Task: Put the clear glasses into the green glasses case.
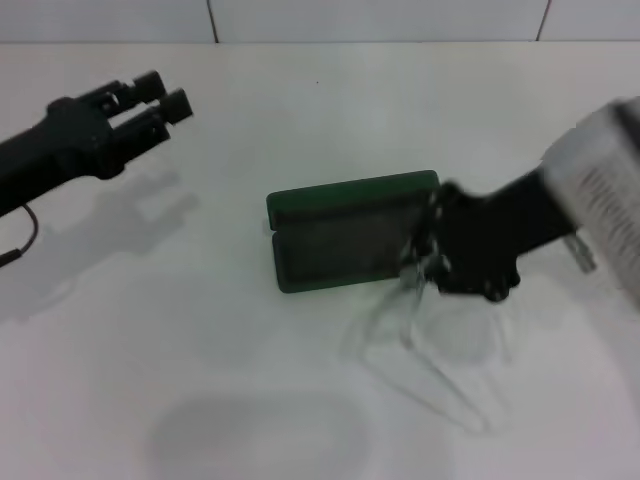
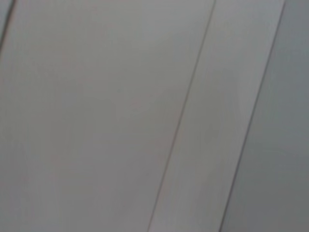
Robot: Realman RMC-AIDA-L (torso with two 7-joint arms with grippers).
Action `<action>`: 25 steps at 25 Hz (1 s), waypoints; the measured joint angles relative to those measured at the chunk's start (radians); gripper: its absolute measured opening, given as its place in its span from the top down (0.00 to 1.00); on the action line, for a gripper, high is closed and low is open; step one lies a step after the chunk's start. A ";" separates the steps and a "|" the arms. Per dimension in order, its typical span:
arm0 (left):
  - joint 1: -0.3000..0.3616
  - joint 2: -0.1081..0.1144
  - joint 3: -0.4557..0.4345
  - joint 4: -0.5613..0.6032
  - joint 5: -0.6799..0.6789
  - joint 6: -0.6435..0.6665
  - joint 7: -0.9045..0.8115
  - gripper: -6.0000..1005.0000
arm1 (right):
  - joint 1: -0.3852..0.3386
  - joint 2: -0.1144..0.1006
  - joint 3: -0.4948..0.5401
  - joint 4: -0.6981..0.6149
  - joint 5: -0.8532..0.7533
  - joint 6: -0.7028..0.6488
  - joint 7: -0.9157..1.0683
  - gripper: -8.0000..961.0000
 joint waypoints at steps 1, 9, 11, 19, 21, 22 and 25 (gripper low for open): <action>-0.002 -0.001 -0.008 0.000 0.000 0.000 -0.006 0.46 | -0.024 0.001 0.034 0.006 0.030 0.013 -0.006 0.87; -0.037 0.002 -0.013 -0.003 0.008 -0.006 -0.063 0.36 | -0.163 -0.007 0.309 0.266 0.480 0.086 -0.136 0.87; -0.045 -0.002 -0.009 -0.006 0.010 -0.014 -0.069 0.30 | -0.178 -0.007 0.368 0.374 0.613 0.083 -0.182 0.87; -0.123 -0.022 0.002 -0.018 0.099 -0.019 -0.072 0.12 | -0.168 -0.023 0.458 0.653 0.830 0.087 -0.008 0.87; -0.148 -0.025 0.005 -0.015 0.121 -0.014 -0.070 0.12 | -0.143 -0.045 0.458 0.657 0.747 0.084 0.186 0.87; -0.162 -0.025 0.009 -0.015 0.131 -0.010 -0.069 0.12 | -0.130 -0.054 0.458 0.660 0.716 0.083 0.247 0.87; -0.215 -0.026 0.066 -0.018 0.146 0.005 -0.050 0.12 | -0.068 -0.089 0.459 0.708 0.615 0.076 0.457 0.87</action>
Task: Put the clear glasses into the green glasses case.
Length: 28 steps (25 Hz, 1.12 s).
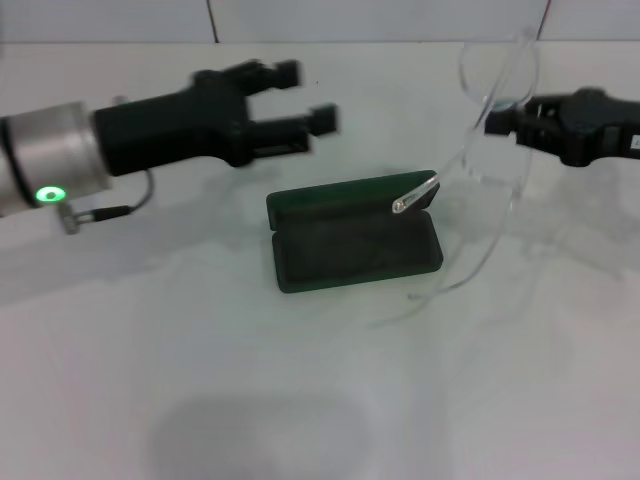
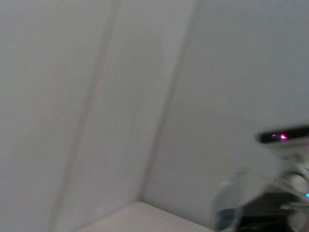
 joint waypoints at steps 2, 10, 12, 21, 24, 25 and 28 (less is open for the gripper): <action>-0.025 -0.001 0.048 0.001 0.001 0.006 0.015 0.12 | 0.048 -0.025 0.002 0.061 -0.045 -0.011 0.082 0.87; -0.085 -0.024 0.115 0.008 0.001 0.032 0.065 0.12 | 0.196 -0.074 -0.004 0.246 -0.214 -0.064 0.233 0.87; -0.102 -0.024 0.113 0.001 -0.001 0.018 0.071 0.12 | 0.207 -0.067 -0.006 0.247 -0.252 -0.083 0.237 0.87; -0.171 -0.031 0.115 -0.075 -0.017 -0.027 0.129 0.12 | 0.221 -0.037 0.009 0.256 -0.285 -0.089 0.245 0.87; -0.193 -0.031 0.115 -0.110 -0.018 -0.048 0.140 0.12 | 0.221 -0.035 0.017 0.256 -0.283 -0.092 0.249 0.87; -0.195 -0.031 0.115 -0.114 -0.018 -0.055 0.144 0.12 | 0.221 -0.036 0.017 0.256 -0.283 -0.096 0.250 0.87; -0.198 -0.032 0.116 -0.118 -0.020 -0.069 0.158 0.12 | 0.222 -0.039 0.018 0.257 -0.282 -0.118 0.252 0.87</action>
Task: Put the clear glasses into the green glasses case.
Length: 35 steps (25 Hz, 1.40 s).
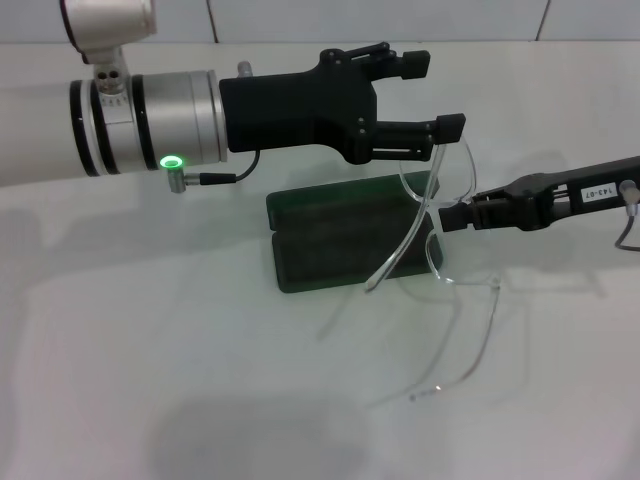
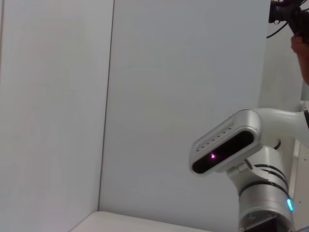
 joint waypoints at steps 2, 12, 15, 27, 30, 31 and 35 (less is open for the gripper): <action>0.003 0.000 0.000 0.000 -0.006 -0.002 0.010 0.12 | 0.004 -0.003 0.004 0.001 0.000 -0.028 0.001 0.87; 0.010 -0.004 0.000 -0.031 -0.041 -0.004 0.087 0.13 | 0.014 -0.012 0.024 0.001 0.009 -0.114 0.013 0.87; 0.012 -0.003 0.000 -0.032 -0.044 -0.005 0.096 0.13 | 0.014 -0.012 0.027 -0.001 0.011 -0.126 0.013 0.87; 0.088 0.013 -0.008 0.062 -0.119 0.095 0.060 0.13 | -0.039 -0.015 0.171 -0.013 0.010 -0.046 -0.001 0.87; 0.143 0.015 -0.020 0.099 -0.126 0.101 0.058 0.13 | -0.074 0.000 0.255 -0.061 0.011 0.001 -0.018 0.87; 0.162 0.015 -0.028 0.108 -0.126 0.101 0.055 0.13 | -0.086 0.005 0.280 -0.083 0.011 0.001 -0.021 0.87; 0.179 0.030 -0.046 0.112 -0.121 0.094 0.032 0.13 | -0.117 0.013 0.350 -0.166 0.030 -0.033 -0.024 0.87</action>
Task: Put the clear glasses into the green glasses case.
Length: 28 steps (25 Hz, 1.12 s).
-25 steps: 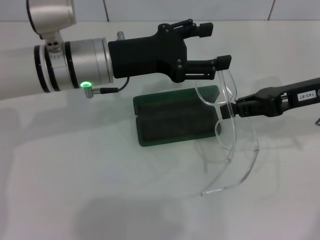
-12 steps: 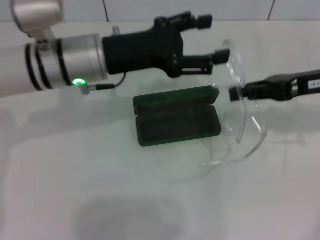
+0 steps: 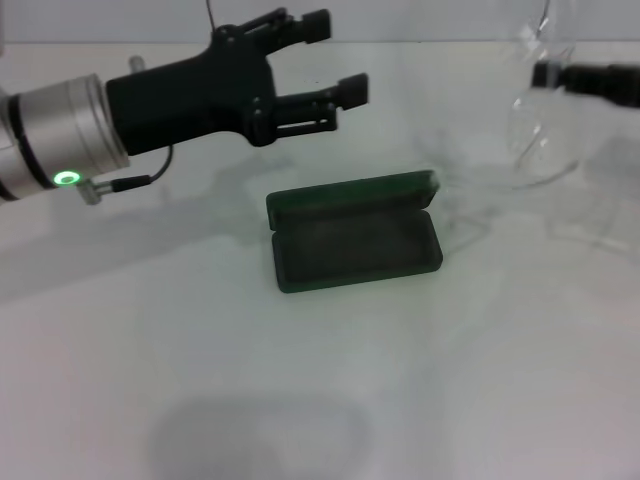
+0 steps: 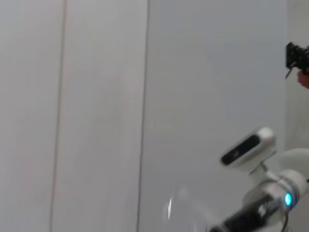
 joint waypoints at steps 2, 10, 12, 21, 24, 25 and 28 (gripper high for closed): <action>-0.002 0.012 -0.002 -0.013 0.004 -0.005 -0.011 0.13 | -0.017 0.003 0.016 -0.025 0.061 -0.006 -0.015 0.87; -0.042 0.011 0.006 -0.039 0.149 -0.005 -0.014 0.13 | -0.071 0.052 0.019 -0.030 0.332 0.003 -0.171 0.86; -0.064 -0.003 0.008 -0.039 0.194 -0.001 -0.022 0.13 | -0.067 0.063 0.013 -0.026 0.338 0.010 -0.177 0.86; -0.175 -0.027 0.118 -0.095 0.233 0.004 -0.040 0.13 | -0.019 0.102 -0.077 0.016 0.331 0.107 -0.198 0.85; -0.186 -0.027 0.141 -0.100 0.218 0.007 -0.060 0.13 | -0.003 0.102 -0.127 0.037 0.331 0.143 -0.211 0.84; -0.188 -0.027 0.145 -0.100 0.214 0.007 -0.065 0.13 | -0.001 0.103 -0.140 0.043 0.331 0.149 -0.217 0.84; -0.183 -0.027 0.147 -0.100 0.203 0.007 -0.068 0.13 | 0.003 0.102 -0.183 0.055 0.331 0.160 -0.232 0.84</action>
